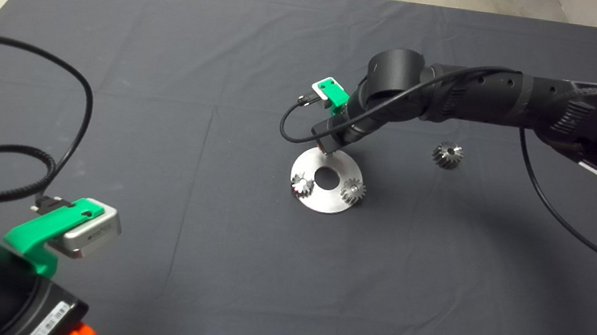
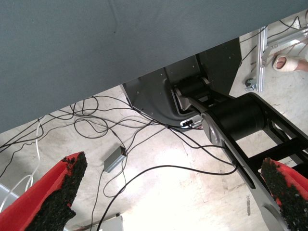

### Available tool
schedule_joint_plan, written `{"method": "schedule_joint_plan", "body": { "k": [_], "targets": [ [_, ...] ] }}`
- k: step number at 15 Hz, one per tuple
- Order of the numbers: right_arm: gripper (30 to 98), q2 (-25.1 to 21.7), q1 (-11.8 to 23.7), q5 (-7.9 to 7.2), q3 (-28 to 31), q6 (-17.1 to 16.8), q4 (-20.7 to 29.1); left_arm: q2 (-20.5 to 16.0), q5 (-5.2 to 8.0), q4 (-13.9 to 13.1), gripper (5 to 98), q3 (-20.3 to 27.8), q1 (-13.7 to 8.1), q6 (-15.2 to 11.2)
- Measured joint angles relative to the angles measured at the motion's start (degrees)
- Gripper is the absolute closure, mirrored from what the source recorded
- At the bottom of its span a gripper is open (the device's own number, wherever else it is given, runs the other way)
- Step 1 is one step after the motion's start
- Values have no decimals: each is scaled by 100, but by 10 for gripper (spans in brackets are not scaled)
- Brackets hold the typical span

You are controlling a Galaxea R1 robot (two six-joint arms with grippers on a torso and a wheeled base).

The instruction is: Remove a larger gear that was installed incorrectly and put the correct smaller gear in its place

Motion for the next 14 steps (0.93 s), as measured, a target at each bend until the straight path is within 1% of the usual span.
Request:
{"method": "schedule_joint_plan", "body": {
  "k": [14],
  "targets": [
    [873,2,-16,32,66,20,6,0,0,-1,107,0,16,0]
  ]
}}
